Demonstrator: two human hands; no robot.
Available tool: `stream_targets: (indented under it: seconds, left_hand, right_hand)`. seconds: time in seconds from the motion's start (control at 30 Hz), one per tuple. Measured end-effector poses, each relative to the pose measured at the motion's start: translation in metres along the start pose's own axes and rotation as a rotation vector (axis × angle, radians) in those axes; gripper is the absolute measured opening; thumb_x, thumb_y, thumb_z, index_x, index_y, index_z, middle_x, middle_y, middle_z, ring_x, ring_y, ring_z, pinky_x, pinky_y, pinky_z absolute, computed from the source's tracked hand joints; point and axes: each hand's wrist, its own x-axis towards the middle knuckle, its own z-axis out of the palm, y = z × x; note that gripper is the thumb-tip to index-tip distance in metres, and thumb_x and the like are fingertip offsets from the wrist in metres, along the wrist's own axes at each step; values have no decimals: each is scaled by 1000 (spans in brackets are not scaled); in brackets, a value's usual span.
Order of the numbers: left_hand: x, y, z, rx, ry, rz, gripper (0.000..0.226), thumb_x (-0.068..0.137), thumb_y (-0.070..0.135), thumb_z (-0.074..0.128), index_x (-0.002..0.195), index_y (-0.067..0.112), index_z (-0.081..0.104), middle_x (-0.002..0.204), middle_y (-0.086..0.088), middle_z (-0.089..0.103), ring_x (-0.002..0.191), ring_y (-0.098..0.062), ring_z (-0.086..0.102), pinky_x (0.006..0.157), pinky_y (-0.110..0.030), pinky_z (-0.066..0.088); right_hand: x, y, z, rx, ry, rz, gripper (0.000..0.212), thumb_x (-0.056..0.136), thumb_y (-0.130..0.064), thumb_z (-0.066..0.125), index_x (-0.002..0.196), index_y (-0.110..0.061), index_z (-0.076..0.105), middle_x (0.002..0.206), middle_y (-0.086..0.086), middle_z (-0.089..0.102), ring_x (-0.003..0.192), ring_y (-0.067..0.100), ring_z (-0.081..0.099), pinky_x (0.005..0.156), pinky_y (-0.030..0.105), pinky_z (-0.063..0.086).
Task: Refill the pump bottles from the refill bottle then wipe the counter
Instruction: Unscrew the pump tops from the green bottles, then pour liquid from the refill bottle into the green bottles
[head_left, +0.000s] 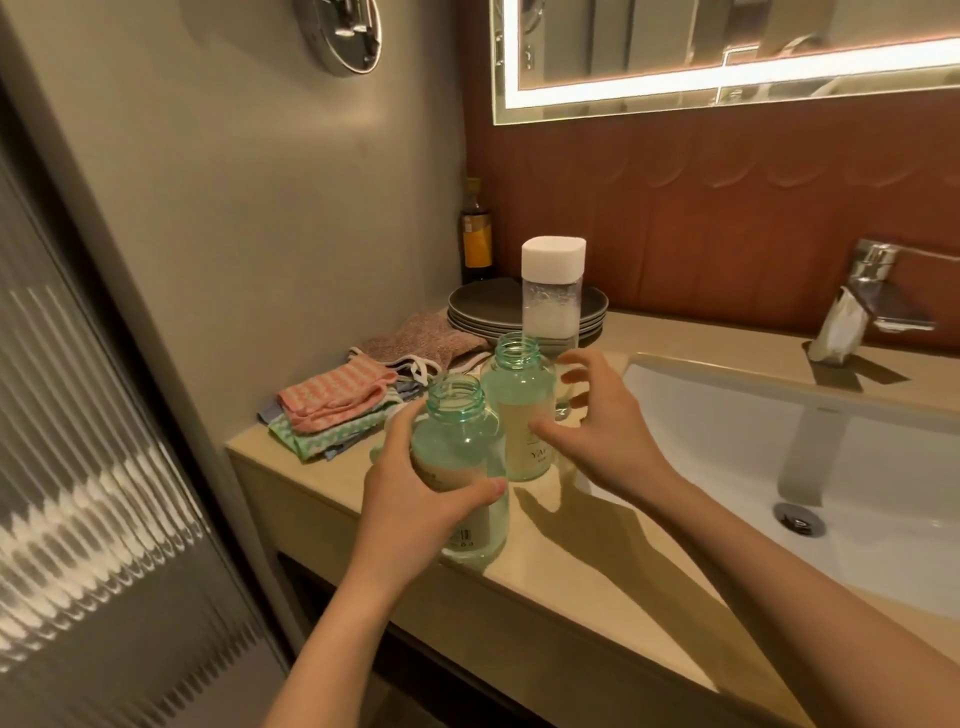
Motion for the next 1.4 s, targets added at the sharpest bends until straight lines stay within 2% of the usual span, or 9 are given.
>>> stream_targets:
  seconds: [0.1, 0.23, 0.47, 0.6, 0.7, 0.93, 1.1, 1.23, 1.4]
  left_hand:
    - [1, -1, 10, -5, -12, 0, 76, 59, 17, 88, 103, 53, 38, 106, 29, 51, 90, 27, 49, 71, 0, 42]
    - [4, -4, 19, 7, -23, 16, 76, 61, 21, 87, 110, 52, 38, 118, 24, 45, 100, 23, 46, 77, -4, 43]
    - [11, -7, 20, 108, -37, 44, 90, 62, 29, 86, 128, 46, 29, 116, 29, 32, 98, 17, 38, 73, 6, 33]
    - [15, -9, 17, 97, -31, 24, 99, 63, 27, 86, 143, 35, 28, 125, 21, 41, 101, 15, 42, 69, 7, 33]
    - [17, -12, 18, 91, -21, 22, 98, 64, 27, 85, 144, 34, 28, 128, 16, 46, 112, 6, 46, 77, -1, 37]
    - [17, -15, 20, 288, 33, -8, 104, 61, 43, 82, 142, 48, 16, 145, 6, 34, 137, -16, 26, 108, -46, 33]
    - [14, -10, 17, 313, -30, -13, 118, 59, 42, 84, 143, 51, 2, 148, 8, 25, 142, -18, 13, 113, -50, 23]
    - [16, -10, 11, 322, -64, -20, 125, 55, 46, 85, 138, 60, -7, 151, 11, 18, 143, -15, 9, 115, -52, 21]
    - [15, -3, 9, 318, -94, 29, 122, 50, 52, 81, 128, 70, -11, 145, 23, 19, 142, -11, 8, 114, -52, 21]
  right_hand:
    - [2, 6, 10, 91, -85, 72, 87, 69, -32, 80, 140, -25, 30, 139, 2, 40, 122, 20, 46, 100, 43, 45]
    - [7, 13, 20, 171, -129, 118, 98, 67, -36, 83, 144, -26, 25, 145, 1, 37, 129, 20, 41, 104, 44, 42]
    - [4, 19, 20, 332, -297, 147, 76, 82, -26, 72, 143, -23, 27, 141, -6, 43, 118, 3, 41, 89, 14, 40]
    - [4, 22, 14, 325, -306, 144, 67, 86, -22, 68, 142, -22, 30, 141, -3, 44, 121, 9, 43, 96, 24, 42]
    - [7, 24, 6, 327, -316, 167, 64, 88, -18, 64, 143, -23, 31, 144, 0, 42, 127, 16, 43, 100, 32, 40]
    - [51, 20, -20, 286, -31, 222, 59, 92, -25, 58, 145, -20, 33, 150, 1, 35, 134, 21, 36, 102, 39, 36]
    - [85, 13, -13, 331, -50, 221, 65, 91, -27, 62, 146, -18, 28, 145, 2, 40, 120, 14, 43, 89, 23, 37]
    - [101, 18, -2, 424, -54, 264, 82, 81, -15, 73, 146, -15, 22, 123, -4, 44, 105, 12, 48, 59, 13, 47]
    - [112, 28, 11, 440, -70, 374, 72, 75, -7, 76, 134, -14, 35, 128, 6, 50, 111, 21, 51, 76, 25, 49]
